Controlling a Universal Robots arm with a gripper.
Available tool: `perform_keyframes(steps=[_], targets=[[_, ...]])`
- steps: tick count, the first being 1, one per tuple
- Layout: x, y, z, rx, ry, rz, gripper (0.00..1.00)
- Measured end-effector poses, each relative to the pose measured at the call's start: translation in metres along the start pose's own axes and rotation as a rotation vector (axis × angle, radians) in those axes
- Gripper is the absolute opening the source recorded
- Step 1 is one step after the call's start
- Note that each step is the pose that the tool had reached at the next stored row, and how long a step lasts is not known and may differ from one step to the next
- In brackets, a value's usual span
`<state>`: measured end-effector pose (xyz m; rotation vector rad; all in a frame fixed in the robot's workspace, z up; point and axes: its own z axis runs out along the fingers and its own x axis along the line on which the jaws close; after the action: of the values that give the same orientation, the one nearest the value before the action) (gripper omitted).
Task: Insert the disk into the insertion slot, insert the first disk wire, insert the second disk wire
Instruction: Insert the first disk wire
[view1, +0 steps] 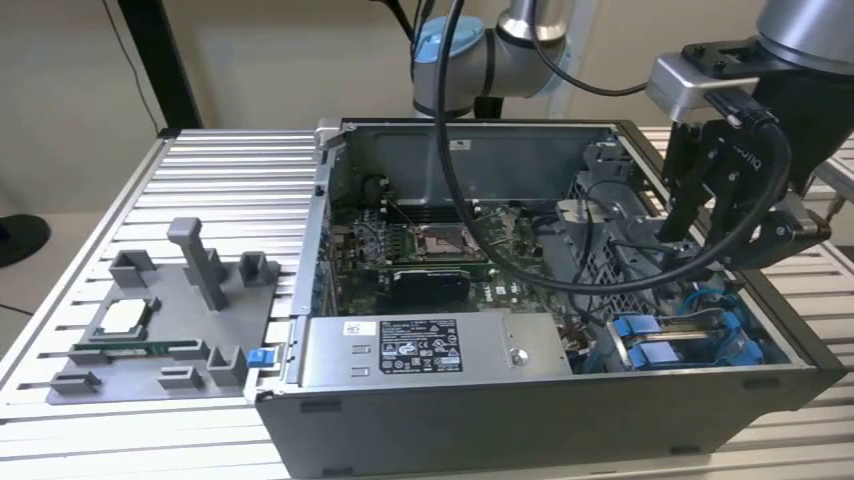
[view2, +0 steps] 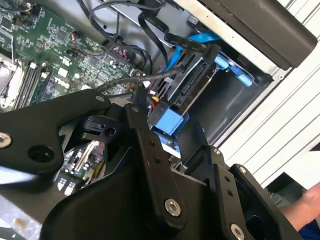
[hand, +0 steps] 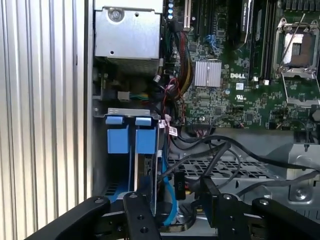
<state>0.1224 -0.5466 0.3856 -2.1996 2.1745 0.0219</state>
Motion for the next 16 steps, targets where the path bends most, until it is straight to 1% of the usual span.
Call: perform_keyframes(steps=[3, 6, 13, 16], targets=[[0.0, 0.0024, 0.0006, 0.0007, -0.0033, 0.002, 1.0], [-0.0001, 0.0046, 0.0007, 0.005, -0.0131, 0.009, 1.0], [0.0004, 0.0046, 0.0008, 0.0052, -0.0143, 0.003, 1.0], [0.0004, 0.0041, 0.0008, 0.005, -0.0169, -0.008, 1.0]])
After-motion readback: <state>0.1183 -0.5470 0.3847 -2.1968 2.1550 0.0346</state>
